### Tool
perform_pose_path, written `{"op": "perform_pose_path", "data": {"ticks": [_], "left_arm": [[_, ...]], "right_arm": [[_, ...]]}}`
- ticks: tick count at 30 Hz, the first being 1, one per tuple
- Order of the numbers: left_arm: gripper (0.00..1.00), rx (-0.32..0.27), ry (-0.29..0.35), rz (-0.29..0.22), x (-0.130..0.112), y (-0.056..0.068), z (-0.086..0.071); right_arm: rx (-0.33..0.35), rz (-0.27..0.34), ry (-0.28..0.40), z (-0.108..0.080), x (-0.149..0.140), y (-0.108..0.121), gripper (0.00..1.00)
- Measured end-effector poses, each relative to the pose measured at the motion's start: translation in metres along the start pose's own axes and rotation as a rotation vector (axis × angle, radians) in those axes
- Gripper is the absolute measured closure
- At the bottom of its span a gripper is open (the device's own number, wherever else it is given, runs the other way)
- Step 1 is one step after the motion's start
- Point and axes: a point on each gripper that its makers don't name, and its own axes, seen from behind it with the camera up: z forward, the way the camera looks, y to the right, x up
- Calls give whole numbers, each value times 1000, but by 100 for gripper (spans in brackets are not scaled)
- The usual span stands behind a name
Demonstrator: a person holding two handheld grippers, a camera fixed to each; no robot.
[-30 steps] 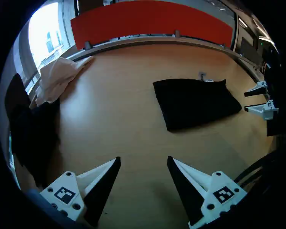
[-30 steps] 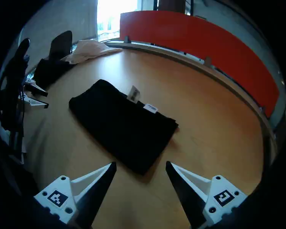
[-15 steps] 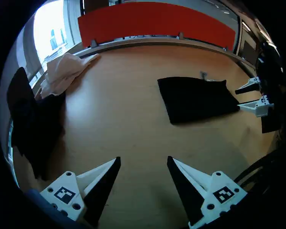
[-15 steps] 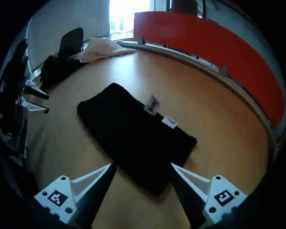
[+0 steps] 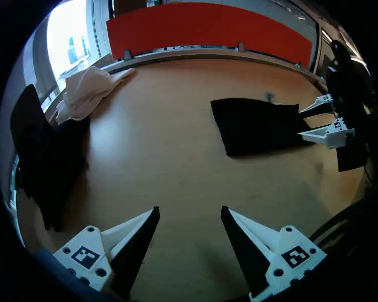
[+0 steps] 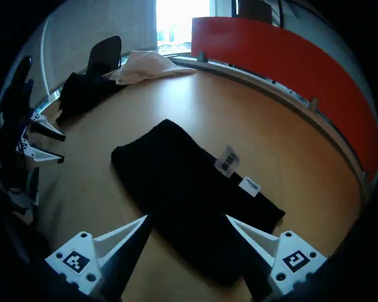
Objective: Fold towel
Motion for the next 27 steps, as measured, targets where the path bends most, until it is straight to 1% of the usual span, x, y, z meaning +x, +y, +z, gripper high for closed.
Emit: {"op": "perform_pose_path", "data": {"ticks": [5, 9, 17, 27], "left_arm": [[10, -2, -1, -3, -2, 0, -1], [10, -3, 0, -3, -3, 0, -2], [10, -3, -2, 0, -6, 0, -5], [10, -3, -6, -8, -9, -1, -7]], "right_arm": [[13, 1, 2, 6, 4, -5, 0], [14, -2, 2, 11, 8, -4, 0], [-4, -4, 7, 22, 17, 12, 0], [-26, -14, 4, 35, 27, 35, 0]]}}
